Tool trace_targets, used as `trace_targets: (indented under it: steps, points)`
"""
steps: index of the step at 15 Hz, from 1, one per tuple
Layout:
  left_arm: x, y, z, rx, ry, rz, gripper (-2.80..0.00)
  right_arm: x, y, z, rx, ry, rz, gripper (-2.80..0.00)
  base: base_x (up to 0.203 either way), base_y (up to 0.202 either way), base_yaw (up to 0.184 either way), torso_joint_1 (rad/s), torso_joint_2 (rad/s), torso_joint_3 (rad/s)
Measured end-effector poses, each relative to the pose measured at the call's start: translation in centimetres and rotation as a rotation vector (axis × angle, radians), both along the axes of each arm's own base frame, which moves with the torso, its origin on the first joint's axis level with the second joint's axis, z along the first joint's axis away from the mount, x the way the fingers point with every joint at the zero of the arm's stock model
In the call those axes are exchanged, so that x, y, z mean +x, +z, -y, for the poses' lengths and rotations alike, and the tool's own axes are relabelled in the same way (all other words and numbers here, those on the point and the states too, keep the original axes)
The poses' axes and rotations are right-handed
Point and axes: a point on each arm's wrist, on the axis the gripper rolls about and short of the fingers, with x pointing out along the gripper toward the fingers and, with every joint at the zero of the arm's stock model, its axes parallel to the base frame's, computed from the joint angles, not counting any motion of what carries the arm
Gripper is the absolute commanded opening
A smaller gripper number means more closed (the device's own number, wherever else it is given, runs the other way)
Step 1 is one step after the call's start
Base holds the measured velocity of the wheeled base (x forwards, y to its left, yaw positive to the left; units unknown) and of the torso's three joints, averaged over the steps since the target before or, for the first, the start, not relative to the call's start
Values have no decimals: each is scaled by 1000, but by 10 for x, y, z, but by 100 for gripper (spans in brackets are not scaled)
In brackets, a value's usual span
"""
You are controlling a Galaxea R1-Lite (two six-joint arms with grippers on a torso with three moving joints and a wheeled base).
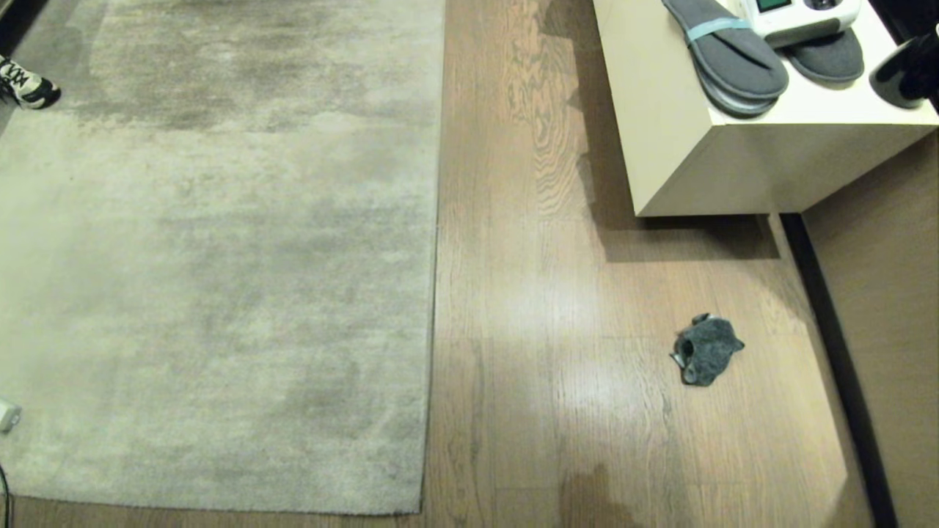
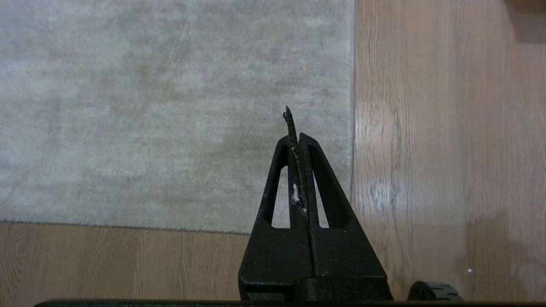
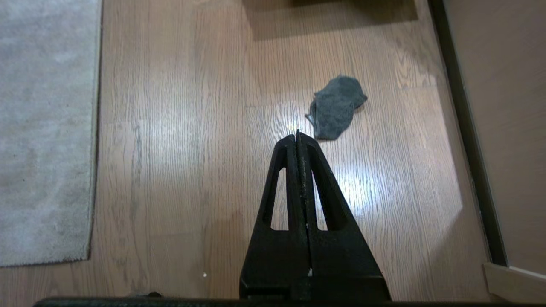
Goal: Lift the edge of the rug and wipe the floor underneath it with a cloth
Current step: Pick up the rag
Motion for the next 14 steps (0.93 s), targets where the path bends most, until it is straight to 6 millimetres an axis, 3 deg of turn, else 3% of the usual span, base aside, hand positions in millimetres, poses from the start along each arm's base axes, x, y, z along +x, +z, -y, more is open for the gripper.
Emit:
trace_targets:
  steps: [14]
  points:
    - [0, 0, 0, 0, 0, 0, -280, 0, 0, 0, 0, 0, 0, -280, 0, 0, 0, 2, 2, -198]
